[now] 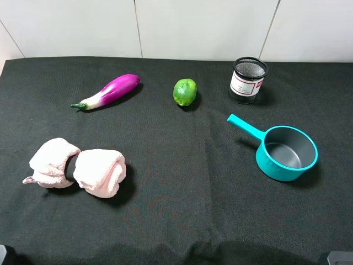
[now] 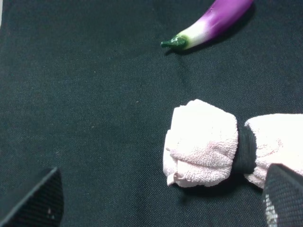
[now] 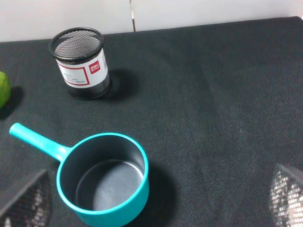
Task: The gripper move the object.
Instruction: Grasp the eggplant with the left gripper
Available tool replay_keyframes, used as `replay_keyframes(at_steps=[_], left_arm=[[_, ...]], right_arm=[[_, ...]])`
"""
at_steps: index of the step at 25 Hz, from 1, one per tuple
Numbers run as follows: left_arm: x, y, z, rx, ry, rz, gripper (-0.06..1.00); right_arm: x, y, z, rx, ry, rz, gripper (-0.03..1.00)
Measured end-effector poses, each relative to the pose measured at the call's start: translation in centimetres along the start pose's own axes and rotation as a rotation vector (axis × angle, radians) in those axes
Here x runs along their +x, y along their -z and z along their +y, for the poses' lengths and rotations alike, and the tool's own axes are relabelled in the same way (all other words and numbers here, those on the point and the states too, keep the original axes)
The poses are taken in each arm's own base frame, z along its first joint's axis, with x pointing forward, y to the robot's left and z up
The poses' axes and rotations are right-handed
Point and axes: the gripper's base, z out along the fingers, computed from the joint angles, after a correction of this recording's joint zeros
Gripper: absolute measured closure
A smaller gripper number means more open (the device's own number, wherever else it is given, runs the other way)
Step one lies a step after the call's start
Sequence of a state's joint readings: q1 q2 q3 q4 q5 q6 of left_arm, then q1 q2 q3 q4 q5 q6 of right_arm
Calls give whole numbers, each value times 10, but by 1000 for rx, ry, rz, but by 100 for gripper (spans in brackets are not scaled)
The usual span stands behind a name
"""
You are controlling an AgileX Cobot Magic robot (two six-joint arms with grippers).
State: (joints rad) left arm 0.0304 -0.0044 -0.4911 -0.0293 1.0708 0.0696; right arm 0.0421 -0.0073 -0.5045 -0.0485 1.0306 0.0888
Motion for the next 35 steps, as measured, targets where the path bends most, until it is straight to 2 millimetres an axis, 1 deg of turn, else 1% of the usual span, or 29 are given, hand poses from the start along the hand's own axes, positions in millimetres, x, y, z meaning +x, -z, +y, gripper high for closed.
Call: replay_keyframes(at_steps=[24, 32, 35], left_arm=[[-1, 1, 0, 0, 1, -5, 12], [-12, 19, 0, -4, -12, -68, 12], [-21, 21, 1, -3, -24, -45, 12]], right_arm=[[0, 0, 0, 0, 0, 0, 27], [0, 0, 0, 0, 0, 0, 27], [0, 0, 0, 0, 0, 0, 27]])
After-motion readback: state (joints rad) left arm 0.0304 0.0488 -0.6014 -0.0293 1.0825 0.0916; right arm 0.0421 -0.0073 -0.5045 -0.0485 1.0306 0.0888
